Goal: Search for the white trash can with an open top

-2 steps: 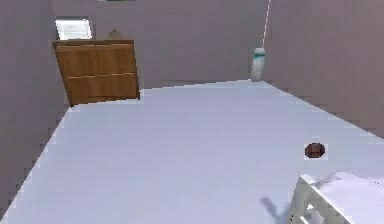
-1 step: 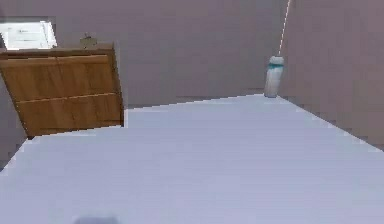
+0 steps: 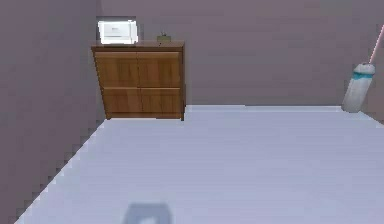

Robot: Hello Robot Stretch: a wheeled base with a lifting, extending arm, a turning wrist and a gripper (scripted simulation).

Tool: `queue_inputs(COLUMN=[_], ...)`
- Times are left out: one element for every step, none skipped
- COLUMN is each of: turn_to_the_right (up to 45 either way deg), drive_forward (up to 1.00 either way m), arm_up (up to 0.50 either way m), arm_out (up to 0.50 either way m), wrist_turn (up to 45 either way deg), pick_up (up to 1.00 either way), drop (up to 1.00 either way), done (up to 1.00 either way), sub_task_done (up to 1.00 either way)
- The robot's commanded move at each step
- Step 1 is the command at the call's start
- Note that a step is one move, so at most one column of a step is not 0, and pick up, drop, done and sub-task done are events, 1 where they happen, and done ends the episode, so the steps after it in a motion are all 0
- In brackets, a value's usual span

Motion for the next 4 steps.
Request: queue_inputs(turn_to_the_right=[0.0,36.0,0.0,0.0], drive_forward=[0.10,0.00,1.00,1.00], arm_up=[0.00,0.00,0.00,0.00], arm_out=[0.00,0.00,0.00,0.00], wrist_turn=[0.0,0.0,0.0,0.0], pick_up=[0.00,0.00,0.00,0.00], drop=[0.00,0.00,0.00,0.00], done=[0.00,0.00,0.00,0.00], sub_task_done=[0.00,0.00,0.00,0.00])
